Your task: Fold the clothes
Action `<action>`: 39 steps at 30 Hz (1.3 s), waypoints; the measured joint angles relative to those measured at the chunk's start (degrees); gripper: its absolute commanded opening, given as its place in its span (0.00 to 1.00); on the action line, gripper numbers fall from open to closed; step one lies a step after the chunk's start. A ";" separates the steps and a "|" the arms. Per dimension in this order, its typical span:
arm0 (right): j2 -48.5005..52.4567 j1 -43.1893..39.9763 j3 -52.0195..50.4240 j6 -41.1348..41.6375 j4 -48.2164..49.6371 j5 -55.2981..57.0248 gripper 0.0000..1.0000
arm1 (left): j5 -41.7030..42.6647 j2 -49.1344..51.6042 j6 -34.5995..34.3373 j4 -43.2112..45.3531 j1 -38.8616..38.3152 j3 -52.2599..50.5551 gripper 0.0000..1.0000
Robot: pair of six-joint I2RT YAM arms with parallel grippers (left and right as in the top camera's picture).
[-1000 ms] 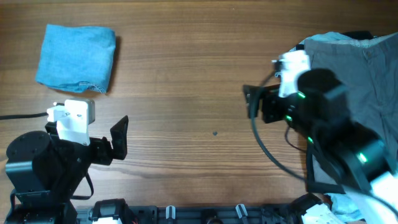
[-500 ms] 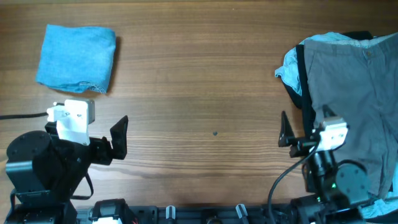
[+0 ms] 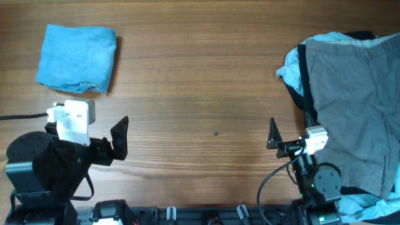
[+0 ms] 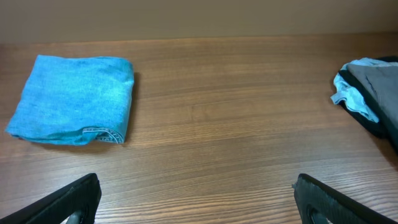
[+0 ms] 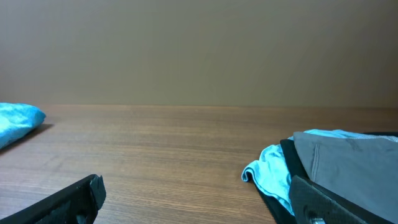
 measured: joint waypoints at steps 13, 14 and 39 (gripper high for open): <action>0.00 0.00 0.00 0.02 0.00 0.00 1.00 | 0.02 0.00 -0.02 0.02 0.00 0.00 1.00; 0.00 0.00 0.02 0.02 0.00 0.00 1.00 | 0.02 0.00 -0.02 -0.02 0.00 0.00 1.00; 0.02 0.00 0.00 0.02 0.02 -0.02 1.00 | -4.24 -37.97 -14.25 61.51 0.00 -62.05 1.00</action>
